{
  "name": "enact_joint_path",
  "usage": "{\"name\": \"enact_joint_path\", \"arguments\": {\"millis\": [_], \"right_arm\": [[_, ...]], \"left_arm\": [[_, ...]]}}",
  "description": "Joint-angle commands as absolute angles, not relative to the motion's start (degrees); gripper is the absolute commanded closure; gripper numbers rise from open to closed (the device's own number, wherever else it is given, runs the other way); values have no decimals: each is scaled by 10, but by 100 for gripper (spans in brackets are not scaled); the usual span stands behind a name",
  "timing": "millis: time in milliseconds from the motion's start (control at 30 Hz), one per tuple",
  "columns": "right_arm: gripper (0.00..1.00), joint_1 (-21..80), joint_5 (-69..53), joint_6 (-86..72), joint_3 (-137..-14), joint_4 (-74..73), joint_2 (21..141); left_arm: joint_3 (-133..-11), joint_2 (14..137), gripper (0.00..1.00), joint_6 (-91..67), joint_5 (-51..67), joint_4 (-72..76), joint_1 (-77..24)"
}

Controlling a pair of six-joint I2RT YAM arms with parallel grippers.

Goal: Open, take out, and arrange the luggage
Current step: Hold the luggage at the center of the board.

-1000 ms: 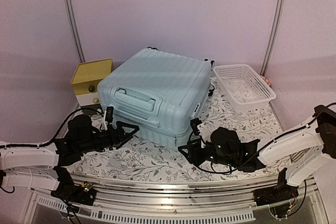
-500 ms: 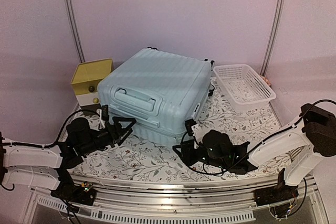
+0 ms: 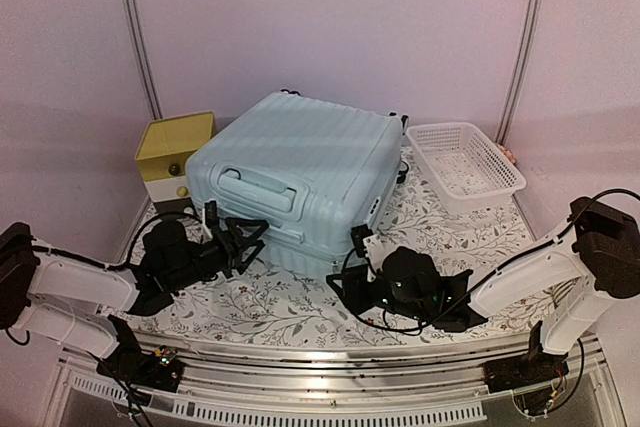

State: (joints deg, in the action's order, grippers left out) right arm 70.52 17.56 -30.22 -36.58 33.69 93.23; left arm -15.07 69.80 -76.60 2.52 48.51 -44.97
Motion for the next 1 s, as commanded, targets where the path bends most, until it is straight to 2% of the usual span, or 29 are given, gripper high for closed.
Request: {"name": "enact_joint_path", "arguments": {"millis": [0, 467, 733, 967], "right_arm": [[60, 710, 192, -319, -372, 348, 935], [58, 709, 215, -326, -364, 347, 929], [57, 709, 243, -344, -341, 346, 906], [57, 708, 258, -355, -332, 340, 896]], "left_arm": [[-171, 719, 30, -772, 12, 526, -456], [-229, 813, 41, -740, 41, 605, -456], [-231, 863, 71, -753, 23, 700, -461], [-272, 888, 84, -756, 17, 719, -484]]}}
